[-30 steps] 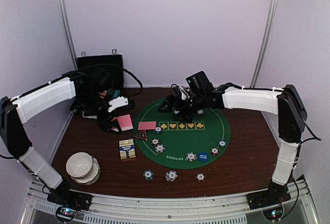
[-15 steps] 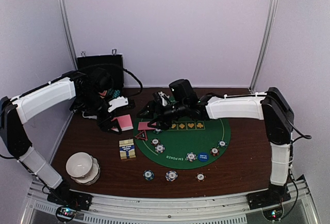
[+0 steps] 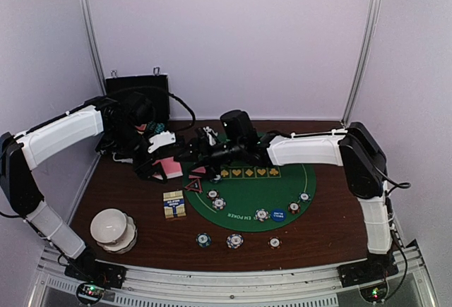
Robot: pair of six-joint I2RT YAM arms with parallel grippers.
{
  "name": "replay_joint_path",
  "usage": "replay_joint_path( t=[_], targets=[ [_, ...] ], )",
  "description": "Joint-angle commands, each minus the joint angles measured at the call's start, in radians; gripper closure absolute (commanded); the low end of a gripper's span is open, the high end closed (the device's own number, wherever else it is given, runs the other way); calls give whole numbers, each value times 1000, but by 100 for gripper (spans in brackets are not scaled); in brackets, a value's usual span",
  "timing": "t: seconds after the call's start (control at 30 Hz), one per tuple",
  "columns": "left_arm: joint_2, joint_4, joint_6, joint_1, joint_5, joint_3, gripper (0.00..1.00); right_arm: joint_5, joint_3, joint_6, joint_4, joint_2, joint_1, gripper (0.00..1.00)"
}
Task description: Distribute texas hold em gaming equipment
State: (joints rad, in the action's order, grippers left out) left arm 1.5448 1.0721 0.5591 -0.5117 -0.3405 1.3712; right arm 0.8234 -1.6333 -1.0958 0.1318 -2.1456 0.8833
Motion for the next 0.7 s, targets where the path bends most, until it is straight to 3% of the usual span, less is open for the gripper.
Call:
replay_joint_path(
  t=[0.0, 0.37, 0.67],
  targets=[
    [-15, -13, -3, 6, -33, 43, 100, 34, -63, -26, 48, -41, 17, 19],
    [-14, -13, -4, 6, -38, 45, 100, 71, -156, -53, 49, -132, 32, 25],
    [-27, -13, -2, 6, -40, 39, 100, 58, -85, -25, 23, -107, -10, 36]
  ],
)
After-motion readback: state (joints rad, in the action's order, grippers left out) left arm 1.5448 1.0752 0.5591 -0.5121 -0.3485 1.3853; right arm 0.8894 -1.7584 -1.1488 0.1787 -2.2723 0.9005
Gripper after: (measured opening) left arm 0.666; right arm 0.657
